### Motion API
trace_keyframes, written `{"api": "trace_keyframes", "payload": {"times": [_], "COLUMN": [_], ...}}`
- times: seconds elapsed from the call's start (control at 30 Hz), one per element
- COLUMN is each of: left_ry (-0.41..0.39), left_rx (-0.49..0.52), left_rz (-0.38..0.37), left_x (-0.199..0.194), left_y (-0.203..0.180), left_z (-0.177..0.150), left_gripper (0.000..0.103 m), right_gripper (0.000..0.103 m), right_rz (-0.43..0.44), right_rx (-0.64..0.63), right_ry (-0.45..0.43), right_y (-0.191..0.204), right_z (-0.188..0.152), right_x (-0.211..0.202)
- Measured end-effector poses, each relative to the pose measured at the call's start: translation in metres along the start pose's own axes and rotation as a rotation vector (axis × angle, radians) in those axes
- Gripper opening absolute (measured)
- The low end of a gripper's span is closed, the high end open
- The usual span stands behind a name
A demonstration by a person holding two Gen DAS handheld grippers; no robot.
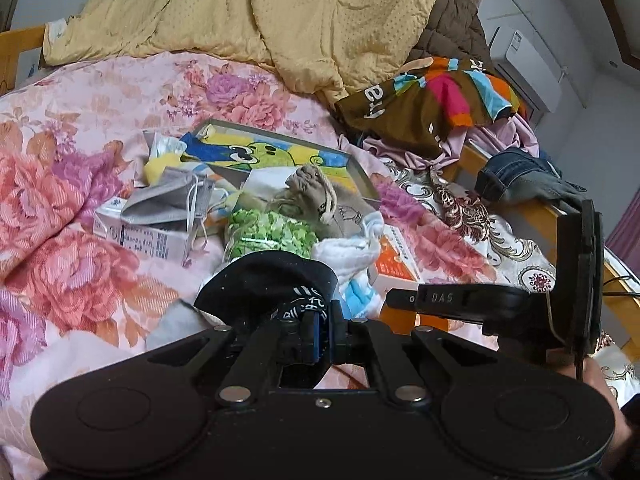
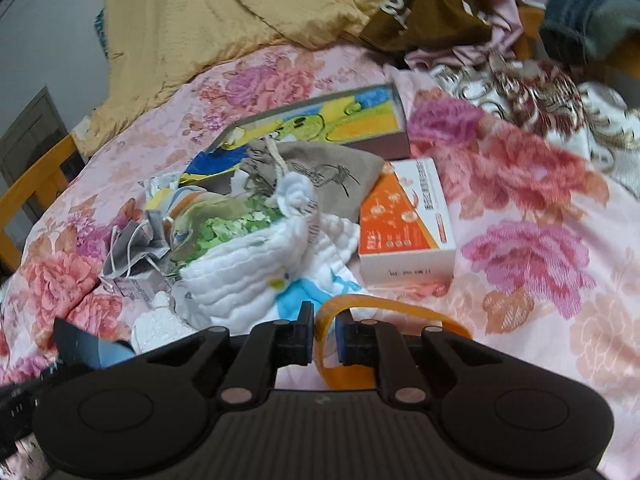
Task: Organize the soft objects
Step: 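Lift black bag and orange band and carry both over the framed cartoon painting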
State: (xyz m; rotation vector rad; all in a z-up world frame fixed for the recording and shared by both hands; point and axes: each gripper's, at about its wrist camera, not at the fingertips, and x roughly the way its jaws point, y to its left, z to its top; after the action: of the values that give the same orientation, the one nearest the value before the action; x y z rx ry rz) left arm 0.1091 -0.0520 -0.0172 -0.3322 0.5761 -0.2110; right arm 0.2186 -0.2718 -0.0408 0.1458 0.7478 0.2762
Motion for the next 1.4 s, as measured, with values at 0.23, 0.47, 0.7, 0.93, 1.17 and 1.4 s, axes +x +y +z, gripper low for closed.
{"api": "trace_keyframes", "payload": {"times": [0.23, 0.47, 0.7, 0.93, 1.17, 1.4], "left_ry": [-0.028, -0.060, -0.082, -0.086, -0.132, -0.141], "left_rx": [0.005, 0.005, 0.052, 0.005, 0.030, 0.032], "left_rz": [-0.004, -0.005, -0.001, -0.017, -0.005, 0.016], "left_x": [0.004, 0.008, 0.017, 0.049, 0.094, 0.163], "left_y": [0.002, 0.008, 0.012, 0.023, 0.031, 0.042], "left_z": [0.017, 0.038, 0.065, 0.101, 0.146, 0.184], "left_gripper": [0.003, 0.003, 0.003, 0.003, 0.003, 0.003], "right_gripper": [0.012, 0.012, 0.012, 0.012, 0.012, 0.012], "right_rz": [0.026, 0.028, 0.002, 0.006, 0.012, 0.017], "right_rx": [-0.108, -0.212, -0.368, -0.451, -0.499, -0.419], "right_ry": [-0.068, -0.167, -0.269, -0.347, -0.415, -0.384], "right_y": [0.017, 0.032, 0.051, 0.066, 0.070, 0.041], "right_z": [-0.001, 0.001, 0.008, 0.040, 0.096, 0.144], "right_x": [-0.011, -0.024, -0.025, -0.001, 0.049, 0.112]}}
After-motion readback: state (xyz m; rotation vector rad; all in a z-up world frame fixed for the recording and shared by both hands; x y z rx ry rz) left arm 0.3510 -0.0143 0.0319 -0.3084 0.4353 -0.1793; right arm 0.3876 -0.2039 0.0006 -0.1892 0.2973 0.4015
